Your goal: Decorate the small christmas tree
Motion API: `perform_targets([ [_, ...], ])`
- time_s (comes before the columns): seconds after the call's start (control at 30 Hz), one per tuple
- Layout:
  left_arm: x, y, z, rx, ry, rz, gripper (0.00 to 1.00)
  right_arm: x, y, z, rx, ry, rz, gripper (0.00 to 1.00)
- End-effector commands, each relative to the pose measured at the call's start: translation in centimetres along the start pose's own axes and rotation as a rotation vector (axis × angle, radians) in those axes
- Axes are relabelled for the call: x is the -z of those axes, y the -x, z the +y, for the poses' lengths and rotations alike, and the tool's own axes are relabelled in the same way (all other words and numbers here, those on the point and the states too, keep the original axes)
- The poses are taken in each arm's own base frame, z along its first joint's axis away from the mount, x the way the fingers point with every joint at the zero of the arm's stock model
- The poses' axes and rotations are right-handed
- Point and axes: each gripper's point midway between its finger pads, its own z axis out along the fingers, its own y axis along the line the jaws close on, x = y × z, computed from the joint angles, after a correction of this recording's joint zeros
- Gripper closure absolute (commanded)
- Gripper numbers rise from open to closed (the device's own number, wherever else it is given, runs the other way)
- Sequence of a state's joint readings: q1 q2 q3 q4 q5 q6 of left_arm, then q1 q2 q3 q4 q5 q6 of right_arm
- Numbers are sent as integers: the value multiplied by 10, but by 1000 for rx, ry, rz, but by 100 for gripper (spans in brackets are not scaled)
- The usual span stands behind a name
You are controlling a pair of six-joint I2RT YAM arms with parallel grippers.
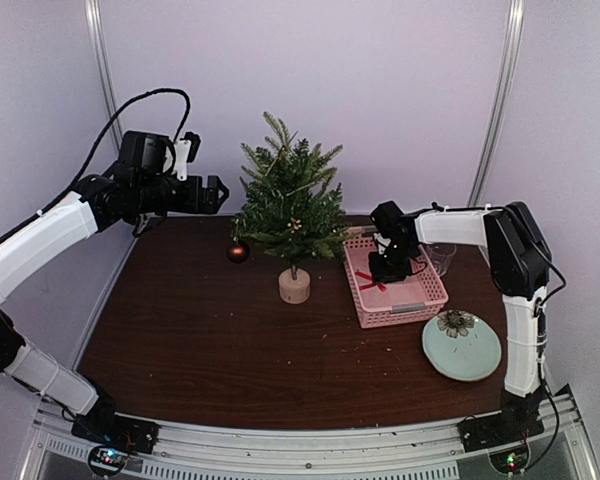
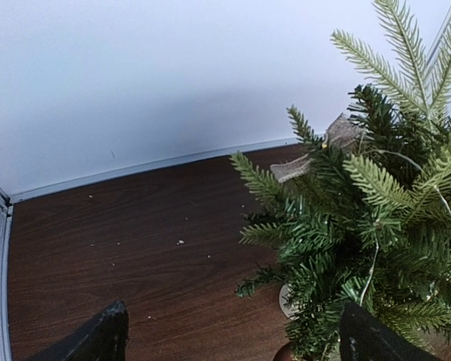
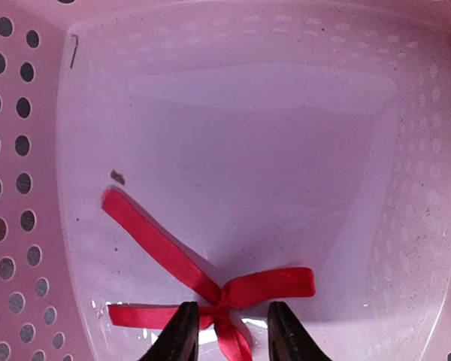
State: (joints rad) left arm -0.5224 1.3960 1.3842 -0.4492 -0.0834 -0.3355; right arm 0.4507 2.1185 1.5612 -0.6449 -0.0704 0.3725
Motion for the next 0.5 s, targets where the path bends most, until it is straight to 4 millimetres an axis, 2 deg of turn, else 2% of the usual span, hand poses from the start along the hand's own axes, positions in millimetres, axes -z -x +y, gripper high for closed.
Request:
perform_targets([
  [0.0,3,17,-2,8,-18,-42,2,-9,9,-1,-12,-7,-14,71],
  [0.13,1,15,-2,6,-20,-36,2,-16,6,-1,-1,-9,5,82],
  [0.23,1,15,-1,7,-18,-33,2,-11,5,-1,17,-3,8,91],
  [0.33,1,14,-1,1,-19,-28,2,7,10,5,59,37,-24,100],
  [0.47,3,13,2,-5,-21,-24,2,38,19,13,153,89,-101,100],
])
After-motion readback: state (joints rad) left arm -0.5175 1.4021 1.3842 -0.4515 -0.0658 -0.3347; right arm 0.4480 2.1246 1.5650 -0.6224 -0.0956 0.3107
